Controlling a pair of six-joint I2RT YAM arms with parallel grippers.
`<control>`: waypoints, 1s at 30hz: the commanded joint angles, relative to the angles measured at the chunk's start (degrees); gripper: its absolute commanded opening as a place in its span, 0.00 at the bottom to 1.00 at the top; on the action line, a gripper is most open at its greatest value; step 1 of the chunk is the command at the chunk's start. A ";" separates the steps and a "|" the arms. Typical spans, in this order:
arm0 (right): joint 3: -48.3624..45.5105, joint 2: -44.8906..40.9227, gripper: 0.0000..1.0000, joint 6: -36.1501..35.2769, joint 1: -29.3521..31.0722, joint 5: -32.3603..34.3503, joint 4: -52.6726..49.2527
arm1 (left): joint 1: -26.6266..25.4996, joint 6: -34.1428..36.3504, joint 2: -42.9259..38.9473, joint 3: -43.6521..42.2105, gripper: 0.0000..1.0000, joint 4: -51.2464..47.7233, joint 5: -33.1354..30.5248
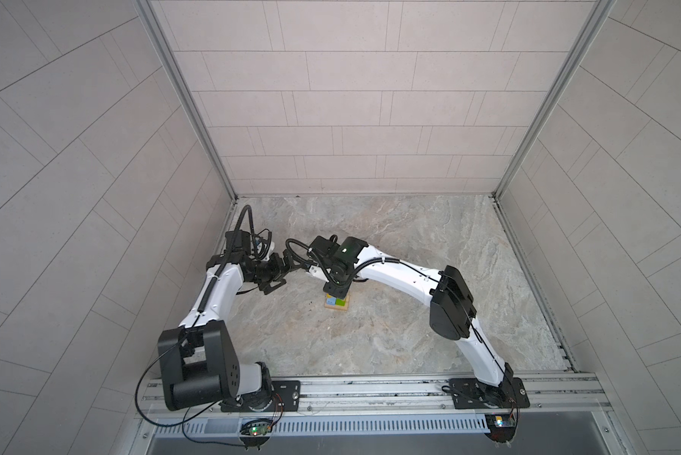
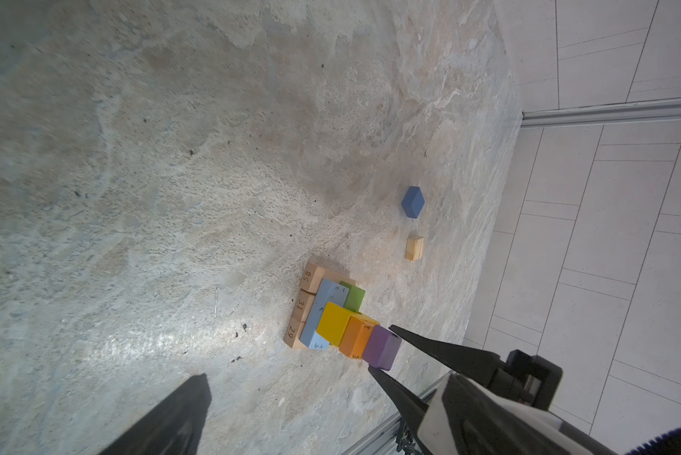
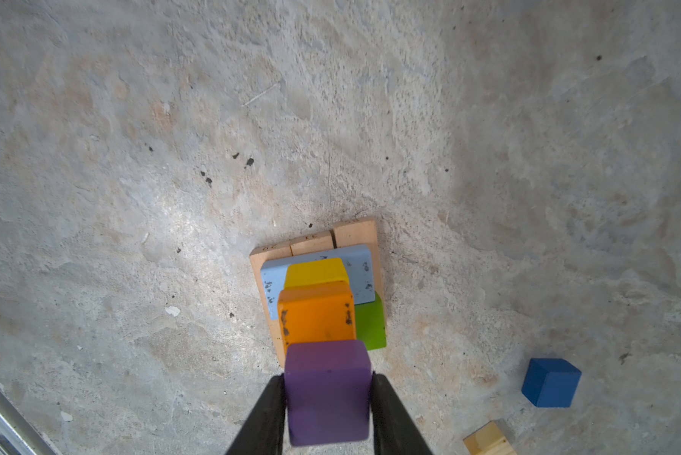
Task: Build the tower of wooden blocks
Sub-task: 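Lower the purple block onto the orange block and open the right gripper, then withdraw the right gripper from the stack toward the blue cube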
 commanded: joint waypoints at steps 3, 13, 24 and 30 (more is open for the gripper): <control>1.12 1.00 0.39 -0.93 0.15 0.06 -1.48 | 0.44 0.05 0.15 -0.56 1.00 0.38 0.60; 1.74 -0.86 0.50 -0.47 0.16 0.23 -1.24 | 0.61 0.06 0.27 -0.61 1.00 0.38 0.68; 2.53 -5.84 0.57 0.36 0.19 -0.30 -1.91 | 0.58 0.29 0.23 -1.00 1.00 0.82 2.25; 2.18 -8.85 0.59 2.13 -0.50 1.02 -2.44 | 0.43 -0.09 0.43 -1.48 1.00 2.11 4.18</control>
